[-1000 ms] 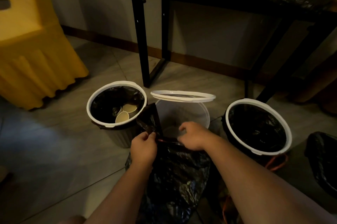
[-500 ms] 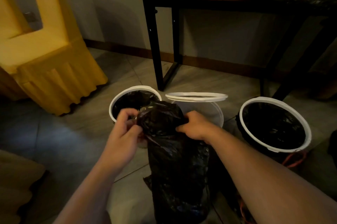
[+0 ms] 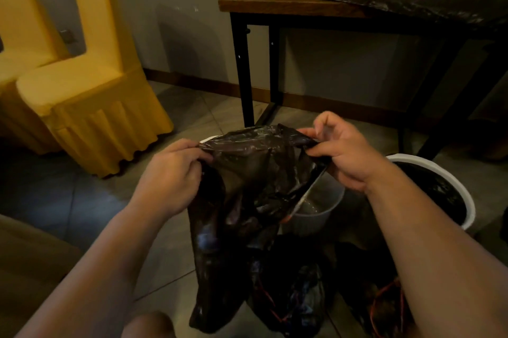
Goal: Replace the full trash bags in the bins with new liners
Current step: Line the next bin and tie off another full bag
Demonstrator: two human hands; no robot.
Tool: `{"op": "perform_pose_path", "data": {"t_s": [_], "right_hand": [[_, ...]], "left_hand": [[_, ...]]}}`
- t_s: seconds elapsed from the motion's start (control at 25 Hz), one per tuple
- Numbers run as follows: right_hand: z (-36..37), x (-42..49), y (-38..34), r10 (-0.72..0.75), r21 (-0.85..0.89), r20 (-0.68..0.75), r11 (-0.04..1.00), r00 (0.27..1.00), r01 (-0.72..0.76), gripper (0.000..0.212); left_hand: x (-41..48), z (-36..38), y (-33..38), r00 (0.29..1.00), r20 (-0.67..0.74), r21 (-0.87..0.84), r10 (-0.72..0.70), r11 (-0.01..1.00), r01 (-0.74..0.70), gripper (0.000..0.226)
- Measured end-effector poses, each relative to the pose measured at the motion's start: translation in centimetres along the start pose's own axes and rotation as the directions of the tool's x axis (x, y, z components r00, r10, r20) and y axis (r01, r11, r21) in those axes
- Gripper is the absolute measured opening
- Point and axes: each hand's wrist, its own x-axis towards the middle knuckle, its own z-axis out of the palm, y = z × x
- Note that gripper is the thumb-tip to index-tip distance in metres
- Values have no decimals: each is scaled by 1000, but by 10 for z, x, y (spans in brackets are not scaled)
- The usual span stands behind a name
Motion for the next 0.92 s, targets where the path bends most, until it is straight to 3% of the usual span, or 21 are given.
{"op": "perform_pose_path", "data": {"t_s": [0.08, 0.12, 0.16, 0.24, 0.28, 0.36, 0.44, 0.48, 0.56, 0.68, 0.8, 0.92], "right_hand": [[-3, -7, -8, 38, -97, 18, 995, 999, -36, 47], [-3, -11, -13, 58, -251, 9, 966, 998, -54, 44], [-1, -15, -17, 36, -463, -26, 885, 999, -44, 39], [11, -23, -25, -123, -783, -39, 620, 992, 46, 42], [20, -25, -26, -214, -835, 30, 532, 976, 142, 43], [39, -25, -19, -240, -889, 195, 367, 951, 275, 32], [51, -21, -4, -160, -958, 224, 144, 961, 247, 30], [54, -18, 0, -138, -977, 172, 101, 975, 186, 29], [52, -14, -1, -149, -992, 45, 110, 988, 61, 24], [48, -10, -4, -211, -998, -25, 61, 977, -13, 35], [50, -10, -6, -274, -997, -58, -29, 960, -68, 38], [50, -9, -6, -347, -993, -80, -54, 934, -105, 30]], "left_hand": [[6, 0, 12, 997, -51, 94, -59, 994, 64, 29], [8, 0, 19, 997, -48, 143, -60, 988, 66, 31], [11, 1, 25, 999, -21, 158, -26, 987, 29, 36], [16, 1, 39, 990, 124, 87, 72, 993, -83, 61], [19, -2, 46, 972, 198, 45, 128, 989, -139, 68], [24, -14, 58, 922, 272, -7, 277, 958, -286, 61], [26, -27, 63, 855, 331, -29, 399, 910, -414, 51], [25, -33, 61, 827, 371, -9, 422, 892, -452, 46], [20, -39, 53, 807, 450, 114, 382, 872, -476, 41], [9, -39, 38, 867, 470, 435, 168, 810, -393, 42], [5, -42, 24, 925, 376, 612, -44, 761, -213, 56], [7, -39, 12, 959, 255, 636, -121, 769, -72, 38]]}}
